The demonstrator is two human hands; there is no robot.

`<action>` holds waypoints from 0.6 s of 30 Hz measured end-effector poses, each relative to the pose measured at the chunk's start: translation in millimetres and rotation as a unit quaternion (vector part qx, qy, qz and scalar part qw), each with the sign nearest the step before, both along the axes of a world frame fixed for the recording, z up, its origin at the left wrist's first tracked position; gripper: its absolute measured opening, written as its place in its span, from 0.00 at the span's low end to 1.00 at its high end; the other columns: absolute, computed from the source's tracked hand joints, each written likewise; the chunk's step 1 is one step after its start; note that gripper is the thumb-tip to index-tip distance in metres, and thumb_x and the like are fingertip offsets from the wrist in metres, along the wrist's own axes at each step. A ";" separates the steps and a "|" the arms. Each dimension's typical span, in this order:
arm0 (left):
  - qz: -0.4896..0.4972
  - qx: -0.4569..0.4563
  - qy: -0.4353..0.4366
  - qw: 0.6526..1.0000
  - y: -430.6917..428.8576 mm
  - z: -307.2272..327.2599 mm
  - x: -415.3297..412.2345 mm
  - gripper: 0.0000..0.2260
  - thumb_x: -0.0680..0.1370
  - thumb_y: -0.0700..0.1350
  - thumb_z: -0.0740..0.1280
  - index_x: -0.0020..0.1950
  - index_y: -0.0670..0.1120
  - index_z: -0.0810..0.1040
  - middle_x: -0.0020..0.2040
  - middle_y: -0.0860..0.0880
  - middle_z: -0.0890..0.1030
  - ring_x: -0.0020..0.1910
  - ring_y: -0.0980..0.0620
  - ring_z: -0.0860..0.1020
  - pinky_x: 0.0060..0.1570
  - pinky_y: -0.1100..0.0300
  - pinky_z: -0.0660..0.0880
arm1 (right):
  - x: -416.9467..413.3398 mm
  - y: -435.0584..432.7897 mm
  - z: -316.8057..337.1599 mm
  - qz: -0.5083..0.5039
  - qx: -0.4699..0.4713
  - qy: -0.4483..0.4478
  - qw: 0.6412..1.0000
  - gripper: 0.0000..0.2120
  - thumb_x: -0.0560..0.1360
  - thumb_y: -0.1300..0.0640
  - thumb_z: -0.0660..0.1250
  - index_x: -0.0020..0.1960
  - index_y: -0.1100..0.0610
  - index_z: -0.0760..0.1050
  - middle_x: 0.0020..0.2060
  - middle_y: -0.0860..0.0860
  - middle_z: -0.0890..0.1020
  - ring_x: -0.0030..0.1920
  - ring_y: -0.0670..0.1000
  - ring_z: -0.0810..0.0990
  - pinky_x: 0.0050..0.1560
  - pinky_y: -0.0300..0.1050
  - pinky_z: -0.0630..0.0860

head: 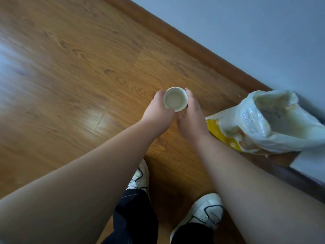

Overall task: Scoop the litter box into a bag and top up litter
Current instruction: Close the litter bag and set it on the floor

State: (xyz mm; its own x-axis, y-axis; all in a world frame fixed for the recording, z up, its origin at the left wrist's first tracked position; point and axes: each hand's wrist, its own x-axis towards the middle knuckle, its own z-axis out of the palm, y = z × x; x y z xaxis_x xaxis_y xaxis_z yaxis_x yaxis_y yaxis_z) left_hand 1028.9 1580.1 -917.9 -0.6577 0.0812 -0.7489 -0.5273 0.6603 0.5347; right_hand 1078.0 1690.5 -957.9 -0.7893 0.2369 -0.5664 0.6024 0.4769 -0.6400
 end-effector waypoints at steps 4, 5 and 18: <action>0.035 0.023 0.058 0.997 15.0 56.4 -4.8 0.26 0.76 0.45 0.66 0.74 0.53 0.63 0.66 0.56 0.74 0.62 0.57 0.76 0.61 0.54 0.75 | -2.2 18.7 66.5 -0.015 0.009 0.062 0.998 0.35 0.78 0.63 0.65 0.80 0.52 0.54 0.75 0.51 0.67 0.74 0.50 0.64 0.71 0.42 0.63; 0.037 0.031 0.076 0.996 20.4 73.5 -6.7 0.25 0.76 0.44 0.66 0.72 0.53 0.65 0.66 0.57 0.75 0.61 0.59 0.76 0.61 0.54 0.75 | -2.2 25.9 85.2 -0.023 0.011 0.074 0.997 0.36 0.78 0.62 0.66 0.80 0.52 0.54 0.75 0.50 0.66 0.74 0.49 0.64 0.72 0.45 0.65; -0.247 0.086 0.086 0.961 163.9 149.5 27.4 0.32 0.74 0.39 0.60 0.76 0.54 0.58 0.69 0.51 0.73 0.68 0.49 0.70 0.63 0.50 0.72 | 63.0 179.6 178.8 -0.115 0.115 0.042 0.986 0.34 0.78 0.58 0.66 0.79 0.52 0.56 0.74 0.49 0.69 0.73 0.50 0.68 0.71 0.52 0.69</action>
State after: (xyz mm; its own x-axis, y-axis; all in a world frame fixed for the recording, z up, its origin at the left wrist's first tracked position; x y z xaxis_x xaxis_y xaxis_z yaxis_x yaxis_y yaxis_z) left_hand 1056.3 1743.9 -768.4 -0.6200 0.5277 -0.5806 -0.0665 0.7020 0.7090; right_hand 1141.0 1870.1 -779.1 -0.7407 0.5307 -0.4119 0.6620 0.4719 -0.5823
